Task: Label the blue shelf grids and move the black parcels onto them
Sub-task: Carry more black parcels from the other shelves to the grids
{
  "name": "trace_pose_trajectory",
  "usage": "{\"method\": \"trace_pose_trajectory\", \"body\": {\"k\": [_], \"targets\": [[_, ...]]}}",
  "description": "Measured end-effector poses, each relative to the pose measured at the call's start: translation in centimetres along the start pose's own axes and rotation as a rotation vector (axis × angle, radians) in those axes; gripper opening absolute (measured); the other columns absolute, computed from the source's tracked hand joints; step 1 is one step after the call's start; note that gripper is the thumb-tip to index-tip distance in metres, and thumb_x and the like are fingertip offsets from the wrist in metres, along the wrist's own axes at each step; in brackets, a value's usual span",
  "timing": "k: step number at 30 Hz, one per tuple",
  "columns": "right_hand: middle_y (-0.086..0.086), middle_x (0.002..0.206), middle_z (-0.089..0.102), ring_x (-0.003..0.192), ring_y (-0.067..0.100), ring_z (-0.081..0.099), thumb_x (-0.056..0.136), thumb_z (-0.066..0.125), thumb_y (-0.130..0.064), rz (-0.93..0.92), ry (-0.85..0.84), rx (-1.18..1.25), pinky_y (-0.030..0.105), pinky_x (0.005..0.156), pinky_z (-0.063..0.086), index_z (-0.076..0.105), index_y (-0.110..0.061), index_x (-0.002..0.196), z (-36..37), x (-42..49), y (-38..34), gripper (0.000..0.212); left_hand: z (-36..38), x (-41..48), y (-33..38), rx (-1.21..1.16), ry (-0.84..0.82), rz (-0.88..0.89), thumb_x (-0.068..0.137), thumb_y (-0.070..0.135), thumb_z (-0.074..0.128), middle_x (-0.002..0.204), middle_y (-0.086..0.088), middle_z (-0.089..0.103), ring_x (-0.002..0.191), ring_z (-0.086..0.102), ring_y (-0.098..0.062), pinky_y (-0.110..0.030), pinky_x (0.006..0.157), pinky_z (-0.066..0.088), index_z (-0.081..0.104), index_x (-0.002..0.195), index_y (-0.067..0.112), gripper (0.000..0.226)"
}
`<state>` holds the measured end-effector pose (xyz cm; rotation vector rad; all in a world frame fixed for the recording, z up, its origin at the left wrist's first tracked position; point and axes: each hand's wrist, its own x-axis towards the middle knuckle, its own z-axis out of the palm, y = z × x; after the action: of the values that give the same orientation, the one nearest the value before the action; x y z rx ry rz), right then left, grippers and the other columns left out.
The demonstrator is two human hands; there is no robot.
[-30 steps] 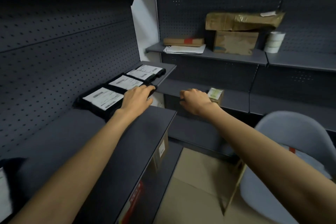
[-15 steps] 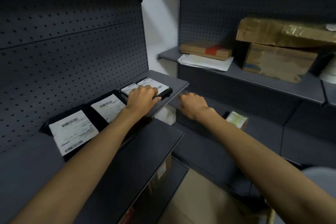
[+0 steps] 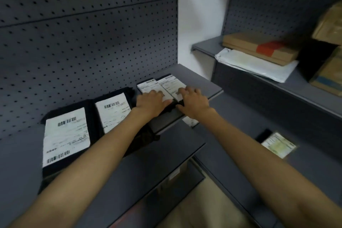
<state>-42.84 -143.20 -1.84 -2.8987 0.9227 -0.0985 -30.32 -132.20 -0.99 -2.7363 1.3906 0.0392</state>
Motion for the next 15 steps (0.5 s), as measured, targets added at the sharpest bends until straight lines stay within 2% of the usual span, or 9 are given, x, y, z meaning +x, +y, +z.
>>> {"method": "trace_pose_trajectory", "body": {"k": [5, 9, 12, 15], "targets": [[0.01, 0.147, 0.035, 0.127, 0.038, 0.04, 0.093, 0.056, -0.044, -0.105, -0.018, 0.003, 0.048, 0.098, 0.043, 0.031, -0.02, 0.145, 0.1, 2.4, 3.1, 0.063, -0.1, 0.6, 2.3, -0.129, -0.068, -0.149, 0.088, 0.077, 0.023, 0.153, -0.01, 0.028, 0.133, 0.041, -0.037, -0.047, 0.103, 0.038, 0.02, 0.153, 0.028, 0.082], [0.015, 0.145, 0.038, 0.126, 0.038, 0.042, 0.091, 0.056, -0.047, -0.14, -0.072, 0.038, 0.047, 0.1, 0.04, 0.023, -0.02, 0.149, -0.2, 4.2, 6.4, 0.072, 0.0, 1.7, 5.2, -0.188, -0.088, -0.304, 0.081, 0.084, 0.025, 0.153, -0.008, 0.019, 0.133, 0.036, -0.044, -0.048, 0.102, 0.038, 0.019, 0.151, 0.031, 0.088], [0.018, 0.143, 0.04, 0.126, 0.039, 0.041, 0.091, 0.057, -0.047, -0.172, -0.086, 0.085, 0.045, 0.1, 0.041, 0.024, -0.017, 0.149, -0.2, 4.8, 7.9, 0.073, 0.4, 2.1, 6.5, -0.218, -0.082, -0.385, 0.086, 0.076, 0.035, 0.152, -0.008, 0.012, 0.132, 0.028, -0.052, -0.053, 0.101, 0.04, 0.021, 0.145, 0.037, 0.073], [0.019, 0.14, 0.042, 0.125, 0.039, 0.041, 0.09, 0.058, -0.046, -0.202, -0.067, 0.115, 0.044, 0.098, 0.042, 0.029, -0.015, 0.146, -0.5, 5.4, 8.8, 0.07, 1.1, 2.0, 7.1, -0.289, -0.005, -0.384, 0.09, 0.067, 0.042, 0.148, -0.008, 0.016, 0.126, 0.03, -0.049, -0.054, 0.095, 0.045, 0.031, 0.138, 0.038, 0.057]]}}
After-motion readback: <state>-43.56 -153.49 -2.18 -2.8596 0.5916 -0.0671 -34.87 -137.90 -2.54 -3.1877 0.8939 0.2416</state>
